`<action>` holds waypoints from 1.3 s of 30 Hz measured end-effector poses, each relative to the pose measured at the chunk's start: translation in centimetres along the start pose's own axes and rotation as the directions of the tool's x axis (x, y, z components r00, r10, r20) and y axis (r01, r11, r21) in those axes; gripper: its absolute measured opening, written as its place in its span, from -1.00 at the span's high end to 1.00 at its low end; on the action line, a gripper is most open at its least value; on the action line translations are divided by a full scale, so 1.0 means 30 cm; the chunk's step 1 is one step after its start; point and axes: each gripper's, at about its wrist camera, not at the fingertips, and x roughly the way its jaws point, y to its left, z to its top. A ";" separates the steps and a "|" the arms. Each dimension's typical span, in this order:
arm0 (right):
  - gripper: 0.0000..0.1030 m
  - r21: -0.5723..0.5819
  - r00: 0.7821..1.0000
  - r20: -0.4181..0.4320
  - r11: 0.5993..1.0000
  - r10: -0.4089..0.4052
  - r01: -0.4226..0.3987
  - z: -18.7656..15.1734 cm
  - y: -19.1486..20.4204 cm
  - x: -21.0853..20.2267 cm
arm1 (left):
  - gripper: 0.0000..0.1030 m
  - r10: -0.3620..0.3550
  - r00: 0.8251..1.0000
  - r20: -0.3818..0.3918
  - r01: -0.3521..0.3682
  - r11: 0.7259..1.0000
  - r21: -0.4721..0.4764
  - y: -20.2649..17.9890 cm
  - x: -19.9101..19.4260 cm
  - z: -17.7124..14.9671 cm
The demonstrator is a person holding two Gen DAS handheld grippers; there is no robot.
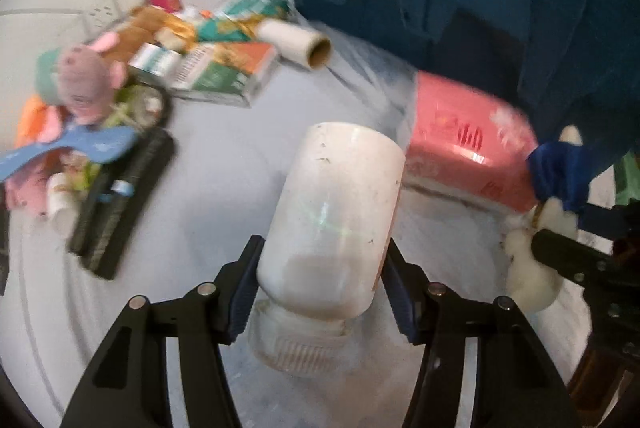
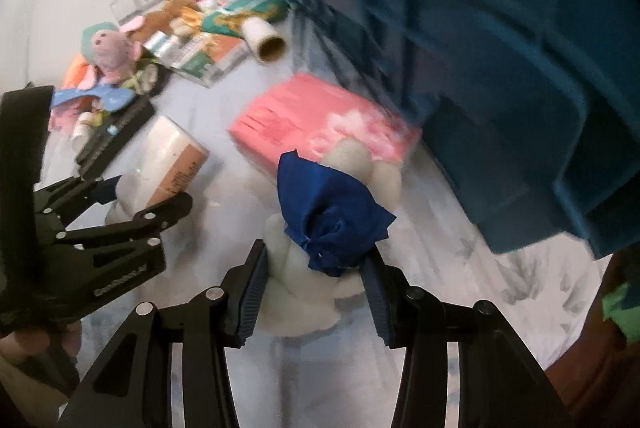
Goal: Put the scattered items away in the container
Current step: 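Carry the bunny and white bottle over the blue crate and release both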
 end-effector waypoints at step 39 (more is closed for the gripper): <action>0.12 -0.059 0.860 0.510 0.998 -0.002 0.037 0.453 -0.849 -0.803 | -0.09 -0.029 0.925 0.380 0.028 1.000 0.009 -0.885 -0.654 0.667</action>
